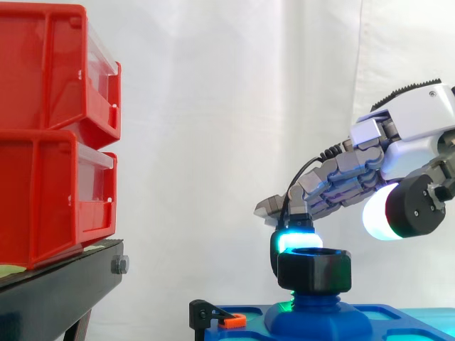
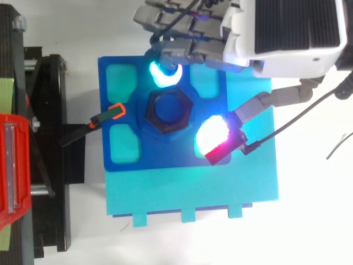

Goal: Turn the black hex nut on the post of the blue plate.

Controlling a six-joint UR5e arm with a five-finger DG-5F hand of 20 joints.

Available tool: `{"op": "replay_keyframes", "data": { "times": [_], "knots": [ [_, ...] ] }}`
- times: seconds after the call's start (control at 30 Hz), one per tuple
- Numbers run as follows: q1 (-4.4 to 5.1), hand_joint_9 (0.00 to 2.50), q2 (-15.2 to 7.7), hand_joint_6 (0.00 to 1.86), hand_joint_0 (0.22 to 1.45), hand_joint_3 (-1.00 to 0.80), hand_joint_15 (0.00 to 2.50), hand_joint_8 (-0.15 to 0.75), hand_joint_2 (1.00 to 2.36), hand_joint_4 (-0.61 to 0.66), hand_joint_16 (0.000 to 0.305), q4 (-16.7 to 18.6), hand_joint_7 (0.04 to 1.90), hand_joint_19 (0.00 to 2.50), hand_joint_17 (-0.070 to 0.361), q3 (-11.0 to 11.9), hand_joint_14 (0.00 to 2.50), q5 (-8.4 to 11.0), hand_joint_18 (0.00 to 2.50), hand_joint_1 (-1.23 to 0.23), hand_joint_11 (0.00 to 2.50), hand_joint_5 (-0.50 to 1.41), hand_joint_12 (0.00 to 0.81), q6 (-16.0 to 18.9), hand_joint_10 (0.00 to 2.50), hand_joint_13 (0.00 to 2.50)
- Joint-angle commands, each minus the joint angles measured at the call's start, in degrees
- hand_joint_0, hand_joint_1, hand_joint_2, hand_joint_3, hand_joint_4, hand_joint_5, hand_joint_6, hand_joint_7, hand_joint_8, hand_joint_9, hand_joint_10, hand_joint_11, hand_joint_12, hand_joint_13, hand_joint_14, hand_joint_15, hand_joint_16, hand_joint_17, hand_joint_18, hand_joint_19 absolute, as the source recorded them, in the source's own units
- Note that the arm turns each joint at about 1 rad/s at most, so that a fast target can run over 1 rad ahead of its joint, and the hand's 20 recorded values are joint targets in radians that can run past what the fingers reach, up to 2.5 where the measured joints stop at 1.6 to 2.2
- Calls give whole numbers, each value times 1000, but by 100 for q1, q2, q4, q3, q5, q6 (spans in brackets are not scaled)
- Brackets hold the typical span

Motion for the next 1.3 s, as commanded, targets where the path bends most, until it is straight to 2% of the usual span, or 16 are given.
{"op": "replay_keyframes", "data": {
  "times": [0.0, 0.43, 0.5, 0.73, 1.03, 1.27],
  "knots": [
    [1, 103, 37, 502, 450, -500, 0, 199, 1000, 250, 55, -37, 1109, 0, 124, 7, 0, -2, 0, -411, 0, -201, 353, -31, 0, 115],
    [1, 106, 151, 502, 449, -500, 0, 199, 1000, 255, 55, -178, 1117, 0, 123, 7, 0, -64, 0, -414, 0, -198, 353, -137, 0, 115],
    [36, 106, 178, 502, 449, -500, 0, 200, 1000, 256, 55, -178, 1122, 0, 123, 7, 0, -90, 0, -414, 0, -196, 353, -137, 0, 115],
    [62, 108, 265, 502, 450, -500, 0, 202, 1000, 262, 54, -222, 1125, 0, 123, -2, 0, -82, 0, -416, 0, -192, 352, -225, 0, 115],
    [124, 111, 345, 502, 450, -500, 0, 203, 1000, 272, 54, -477, 1137, 0, 123, 7, 0, 33, 0, -420, 0, -188, 353, -260, 0, 115],
    [194, 113, 345, 502, 449, -500, 0, 204, 1000, 268, 54, -529, 1145, 0, 122, 7, 0, 121, 0, -420, 0, -185, 353, -233, 0, 115]
  ]
}}
